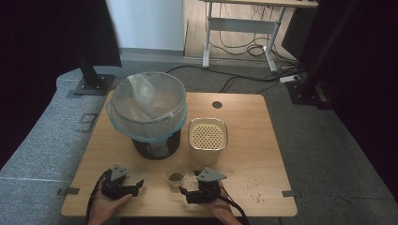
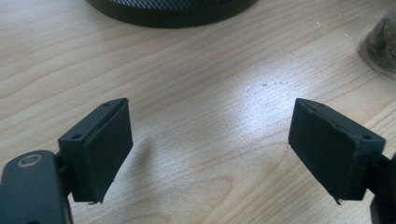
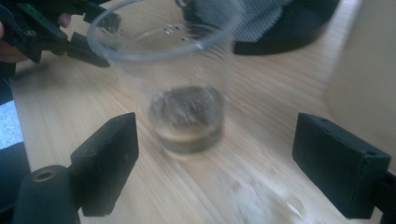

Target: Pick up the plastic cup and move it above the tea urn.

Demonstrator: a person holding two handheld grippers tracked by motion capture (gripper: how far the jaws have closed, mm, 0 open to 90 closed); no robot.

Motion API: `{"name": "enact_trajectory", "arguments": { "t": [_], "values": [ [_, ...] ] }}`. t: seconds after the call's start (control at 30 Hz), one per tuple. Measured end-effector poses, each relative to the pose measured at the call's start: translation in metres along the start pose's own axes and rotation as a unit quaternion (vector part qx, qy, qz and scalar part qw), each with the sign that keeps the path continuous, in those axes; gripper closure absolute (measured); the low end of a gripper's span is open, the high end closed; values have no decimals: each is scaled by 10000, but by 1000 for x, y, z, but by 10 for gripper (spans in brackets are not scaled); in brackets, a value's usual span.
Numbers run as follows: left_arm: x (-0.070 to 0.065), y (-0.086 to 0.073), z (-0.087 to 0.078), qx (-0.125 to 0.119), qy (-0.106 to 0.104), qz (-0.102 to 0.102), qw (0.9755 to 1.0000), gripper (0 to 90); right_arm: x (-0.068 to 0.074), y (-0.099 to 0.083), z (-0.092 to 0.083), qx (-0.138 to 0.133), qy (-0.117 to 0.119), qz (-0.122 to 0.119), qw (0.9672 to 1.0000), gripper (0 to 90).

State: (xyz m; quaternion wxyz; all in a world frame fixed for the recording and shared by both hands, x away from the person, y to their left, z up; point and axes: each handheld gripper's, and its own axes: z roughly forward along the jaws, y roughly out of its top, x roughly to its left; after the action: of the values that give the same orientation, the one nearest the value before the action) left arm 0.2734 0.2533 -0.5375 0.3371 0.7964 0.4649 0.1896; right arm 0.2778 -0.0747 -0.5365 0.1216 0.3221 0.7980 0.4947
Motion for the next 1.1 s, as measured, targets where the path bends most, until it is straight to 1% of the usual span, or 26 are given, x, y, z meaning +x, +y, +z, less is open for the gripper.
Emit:
{"name": "enact_trajectory", "arguments": {
  "t": [0.03, 0.13, 0.17, 0.2, 0.23, 0.27, 0.3, 0.33, 0.37, 0.43, 0.47, 0.5, 0.6, 0.67, 0.73, 0.83, 0.87, 0.9, 1.03, 1.07, 1.1],
  "values": [
    [0, 0, 0, 7, 9, 12, 10000, 132, 3, 4, 9, -21, 83, -34, 10000, 147],
    [0, -1, 0, -19, 40, -3, 10000, 135, 6, 10, 25, -2, 155, -150, 9998, 158],
    [0, -1, 0, -19, 40, -3, 10000, 136, 6, 10, 25, -2, 155, -150, 9998, 158],
    [1, -1, -1, -15, 41, -13, 10000, 136, 7, 12, 30, -13, 195, -165, 9997, 178],
    [3, -2, -1, -44, 41, -60, 10000, 137, 9, 16, 40, -16, 279, -177, 9995, 205],
    [3, -2, -1, -44, 41, -60, 10000, 138, 9, 16, 40, -16, 279, -177, 9995, 205],
    [4, -3, -2, -45, 37, -69, 10000, 138, 12, 17, 47, -21, 270, -294, 9992, 269],
    [5, -3, -2, -60, 39, -95, 9999, 138, 12, 17, 47, -21, 270, -294, 9992, 269],
    [7, -4, -2, -46, 44, -112, 9999, 139, 14, 16, 51, 8, 200, -402, 9990, 322],
    [8, -5, -2, -38, 55, -121, 9999, 140, 14, 16, 50, -9, 168, -395, 9991, 354],
    [10, -6, -2, -46, 52, -175, 9998, 141, 13, 16, 49, 10, 176, -382, 9991, 365],
    [10, -6, -2, -46, 52, -175, 9998, 142, 13, 16, 49, 10, 176, -382, 9991, 365],
    [12, -7, -3, -86, 50, -202, 9997, 143, 6, 18, 38, -173, 190, -246, 9994, 385],
    [12, -7, -3, -96, 52, -195, 9997, 143, 2, 22, 28, -299, 193, -162, 9992, 388],
    [12, -6, -3, -103, 69, -163, 9998, 144, -1, 25, 18, -399, 186, -136, 9989, 389],
    [12, -6, -3, -91, 74, -140, 9998, 145, -5, 30, -3, -590, 122, -134, 9981, 390],
    [12, -6, -3, -91, 74, -140, 9998, 146, -5, 30, -3, -590, 122, -134, 9981, 390],
    [12, -7, -3, -93, 82, -147, 9998, 146, -8, 33, -16, -730, 80, -157, 9972, 391],
    [13, -7, -3, -83, 102, -150, 9998, 147, -16, 41, -41, -948, -87, -143, 9954, 394],
    [13, -7, -3, -83, 102, -150, 9998, 147, -16, 41, -41, -948, -87, -143, 9954, 394],
    [13, -7, -3, -87, 100, -156, 9998, 148, -21, 44, -52, -1026, -178, -111, 9945, 394]
  ]
}}
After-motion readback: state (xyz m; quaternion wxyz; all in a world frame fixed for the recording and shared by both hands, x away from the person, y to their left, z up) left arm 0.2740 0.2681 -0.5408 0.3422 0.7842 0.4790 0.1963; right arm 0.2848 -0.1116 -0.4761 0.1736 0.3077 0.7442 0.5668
